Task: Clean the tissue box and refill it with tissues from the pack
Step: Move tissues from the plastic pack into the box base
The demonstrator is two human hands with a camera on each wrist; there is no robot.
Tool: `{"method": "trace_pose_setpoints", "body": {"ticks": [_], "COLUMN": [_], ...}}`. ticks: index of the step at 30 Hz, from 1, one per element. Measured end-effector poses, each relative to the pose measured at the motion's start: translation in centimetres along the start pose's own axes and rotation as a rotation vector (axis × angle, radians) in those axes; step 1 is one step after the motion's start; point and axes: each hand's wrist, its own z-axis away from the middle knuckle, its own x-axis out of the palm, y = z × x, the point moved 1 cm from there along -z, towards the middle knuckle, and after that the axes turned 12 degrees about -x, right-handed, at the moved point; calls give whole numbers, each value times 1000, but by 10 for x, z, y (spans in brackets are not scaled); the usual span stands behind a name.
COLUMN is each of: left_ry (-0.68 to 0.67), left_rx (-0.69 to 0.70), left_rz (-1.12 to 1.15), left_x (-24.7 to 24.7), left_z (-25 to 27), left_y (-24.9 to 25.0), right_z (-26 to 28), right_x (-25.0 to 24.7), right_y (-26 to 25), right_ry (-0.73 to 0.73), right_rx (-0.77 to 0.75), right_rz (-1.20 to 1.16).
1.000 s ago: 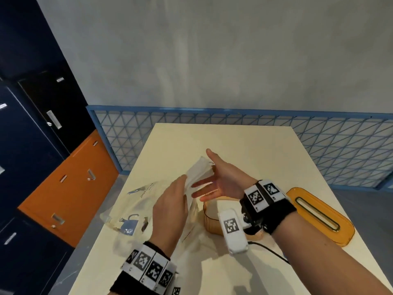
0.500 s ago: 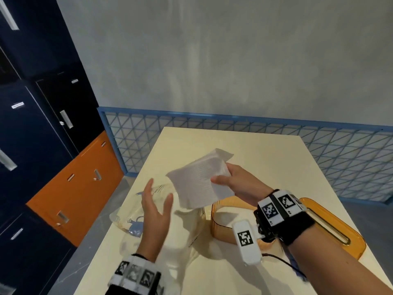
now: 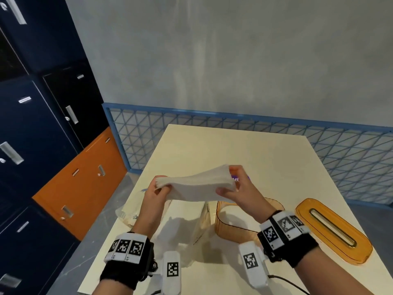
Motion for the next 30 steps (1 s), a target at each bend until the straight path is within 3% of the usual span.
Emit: {"method": "trace_pose_setpoints", "body": {"ticks": [2,8,14,20,25,30], "left_ry": [3,12,79,186,239,264], "left_rx": [22,12,-48,-26,-80,-16], "left_rz": [-38,-128,-186,-172,-264,-278], "left_x": [-7,-19,-23,-23,-23,-18], "left_z": [-1,-3,-1,-8,-13,-15], "left_y": [-2,-9,-19,-32,-62,-61], "right_z": [-1,-11,-8,0,7,1], "right_x": [-1,17,39,55,62,67], "right_y": [8,19,39,50,64,61], "right_ry": [44,-206,-169,-18,-90,-74], "right_rx": [-32,-56,26,42,36,18], "right_rz": [107,83,34,-1,199,231]}}
